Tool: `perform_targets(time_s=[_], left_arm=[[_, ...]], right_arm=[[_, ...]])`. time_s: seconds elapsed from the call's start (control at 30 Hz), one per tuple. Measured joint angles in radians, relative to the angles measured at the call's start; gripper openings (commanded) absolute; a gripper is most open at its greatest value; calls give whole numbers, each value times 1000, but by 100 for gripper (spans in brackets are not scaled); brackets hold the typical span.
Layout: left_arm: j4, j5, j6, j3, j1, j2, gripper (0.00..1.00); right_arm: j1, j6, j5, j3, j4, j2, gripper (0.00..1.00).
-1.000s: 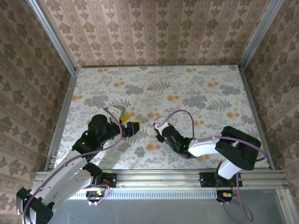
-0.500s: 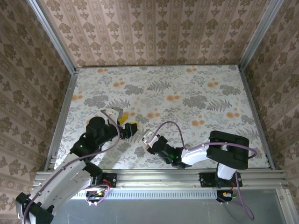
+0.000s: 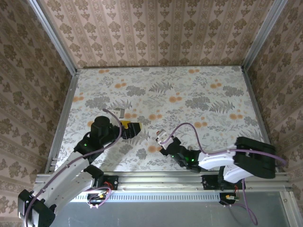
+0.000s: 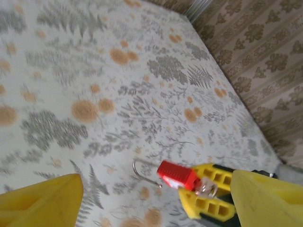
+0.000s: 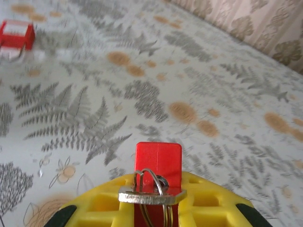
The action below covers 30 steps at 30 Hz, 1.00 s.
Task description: Unlock with the key
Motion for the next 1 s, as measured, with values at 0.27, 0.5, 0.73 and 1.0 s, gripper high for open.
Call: perform_targets(time_s=[0.27,0.5,0.73,1.0], left_arm=[[181,76,-379,-35,-16,150,78],[186,25,-350,-10,-107,210,74],[340,8,-324,-8,-180,366,58],[547,0,-364,15,-228,629,41]], right_arm=[[-126,-36,-146,-69,19,-279,0],[-271,75,-248,-61,-88,-351,0],[-313,178,-323,-64,-105,-364,0],[-333,248,-387,-64,-105,-387,0]])
